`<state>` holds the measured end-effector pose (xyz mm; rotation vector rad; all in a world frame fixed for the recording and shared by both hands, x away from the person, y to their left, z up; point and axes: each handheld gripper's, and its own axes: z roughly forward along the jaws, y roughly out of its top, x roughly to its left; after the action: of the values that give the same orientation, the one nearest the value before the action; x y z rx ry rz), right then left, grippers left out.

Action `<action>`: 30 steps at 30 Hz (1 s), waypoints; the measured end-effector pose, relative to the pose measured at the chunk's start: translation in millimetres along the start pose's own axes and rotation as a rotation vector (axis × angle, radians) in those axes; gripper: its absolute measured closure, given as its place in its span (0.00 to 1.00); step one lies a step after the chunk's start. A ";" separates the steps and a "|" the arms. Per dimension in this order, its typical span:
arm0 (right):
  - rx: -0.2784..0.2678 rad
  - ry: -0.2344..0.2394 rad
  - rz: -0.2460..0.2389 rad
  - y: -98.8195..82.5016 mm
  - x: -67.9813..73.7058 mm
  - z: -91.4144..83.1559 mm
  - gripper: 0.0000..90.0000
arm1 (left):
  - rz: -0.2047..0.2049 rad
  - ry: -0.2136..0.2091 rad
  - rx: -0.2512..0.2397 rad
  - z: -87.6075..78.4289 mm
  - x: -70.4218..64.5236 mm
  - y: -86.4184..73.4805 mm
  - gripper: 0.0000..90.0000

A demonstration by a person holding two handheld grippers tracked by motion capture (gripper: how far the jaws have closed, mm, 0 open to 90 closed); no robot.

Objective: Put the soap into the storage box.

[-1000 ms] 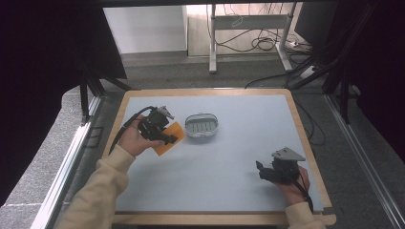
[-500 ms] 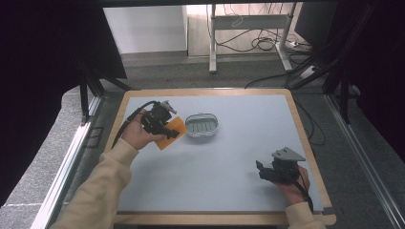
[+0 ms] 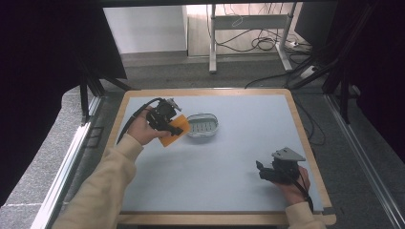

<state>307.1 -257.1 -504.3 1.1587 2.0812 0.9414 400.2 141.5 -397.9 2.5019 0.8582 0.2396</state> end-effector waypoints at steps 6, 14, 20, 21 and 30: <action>0.001 0.000 -0.004 -0.1 0.2 0.1 0.17 | 0.013 -0.001 0.017 4.8 4.4 3.0 0.69; 0.004 -0.002 -0.003 -0.2 0.2 0.5 0.17 | 0.008 -0.003 0.019 9.7 9.0 7.3 0.69; 0.006 0.001 -0.007 -0.1 1.4 1.1 0.17 | 0.024 -0.009 0.025 10.4 7.9 14.4 0.69; 0.006 0.000 -0.008 -0.1 1.5 1.1 0.17 | 0.029 -0.015 0.023 9.6 7.5 17.7 0.69; 0.007 0.000 -0.010 -0.2 1.5 1.0 0.17 | 0.054 -0.007 0.031 13.8 8.8 33.2 0.69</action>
<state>307.1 -255.5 -505.2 1.1515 2.0905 0.9303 429.0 118.8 -393.3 2.5558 0.7981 0.2370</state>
